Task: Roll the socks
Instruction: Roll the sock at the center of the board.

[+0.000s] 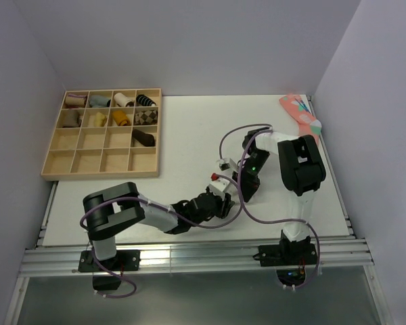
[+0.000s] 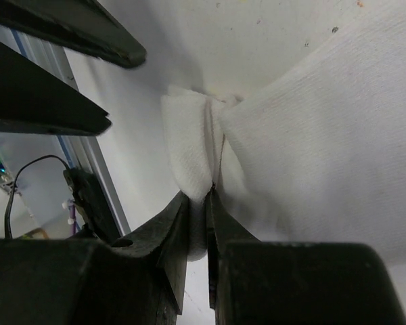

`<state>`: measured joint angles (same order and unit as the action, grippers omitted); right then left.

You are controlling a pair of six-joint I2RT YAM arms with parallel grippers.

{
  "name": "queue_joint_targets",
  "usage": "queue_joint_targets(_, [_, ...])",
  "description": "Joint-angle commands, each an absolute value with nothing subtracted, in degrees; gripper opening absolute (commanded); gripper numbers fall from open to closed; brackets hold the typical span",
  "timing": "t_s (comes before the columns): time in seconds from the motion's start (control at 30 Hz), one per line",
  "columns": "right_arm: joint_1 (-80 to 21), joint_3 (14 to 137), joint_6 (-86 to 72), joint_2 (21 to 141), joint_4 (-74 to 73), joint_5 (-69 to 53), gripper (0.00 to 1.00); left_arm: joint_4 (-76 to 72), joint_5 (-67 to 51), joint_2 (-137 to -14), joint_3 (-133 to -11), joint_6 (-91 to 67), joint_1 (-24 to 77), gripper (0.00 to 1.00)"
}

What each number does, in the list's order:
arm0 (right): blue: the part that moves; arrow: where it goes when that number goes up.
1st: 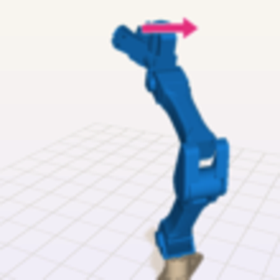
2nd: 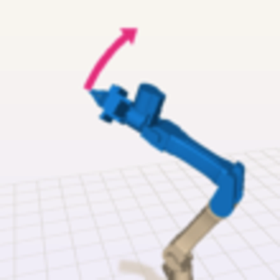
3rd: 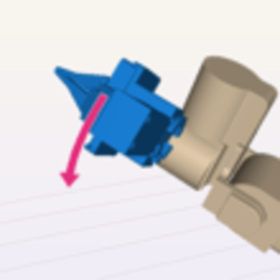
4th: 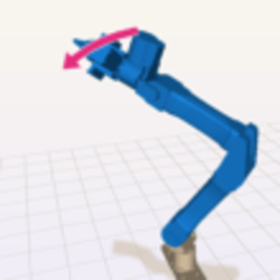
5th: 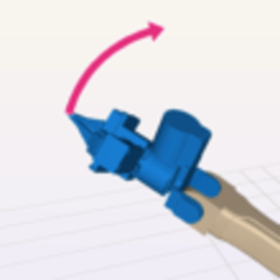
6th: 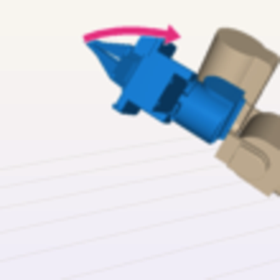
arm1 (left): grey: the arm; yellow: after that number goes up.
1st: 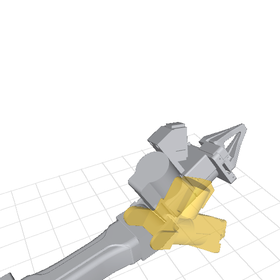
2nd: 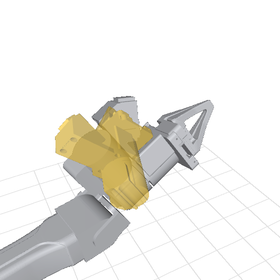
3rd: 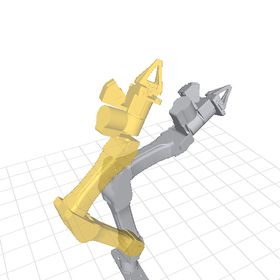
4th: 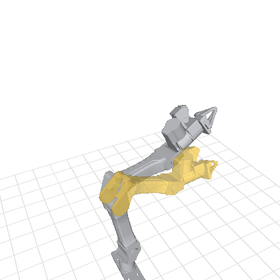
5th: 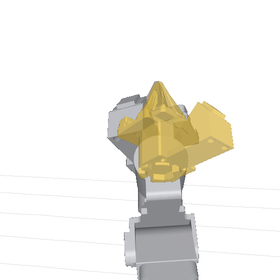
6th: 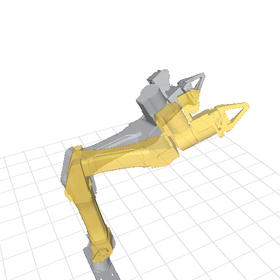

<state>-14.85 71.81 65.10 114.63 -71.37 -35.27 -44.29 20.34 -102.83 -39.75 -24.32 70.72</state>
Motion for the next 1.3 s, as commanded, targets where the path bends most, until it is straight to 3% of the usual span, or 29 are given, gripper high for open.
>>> queue_joint_targets(0.0, [-14.5, 74.88, 65.57, 115.57, -75.75, -36.03, 0.15, -48.17, 16.0, -104.32, -42.71, -18.55, 71.45, 0.46])
queue_joint_targets(0.93, [-13.36, 77.34, 65.83, 119.71, -80.25, -35.25, 0.15, -46.49, 16.61, -113.03, -50.71, -7.38, 71.9, 0.46])
queue_joint_targets(1.27, [-12.83, 76.38, 65.57, 119.44, -79.19, -34.89, 0.16, -46.5, 14.6, -115.31, -51.94, -7.65, 70.93, 0.4])
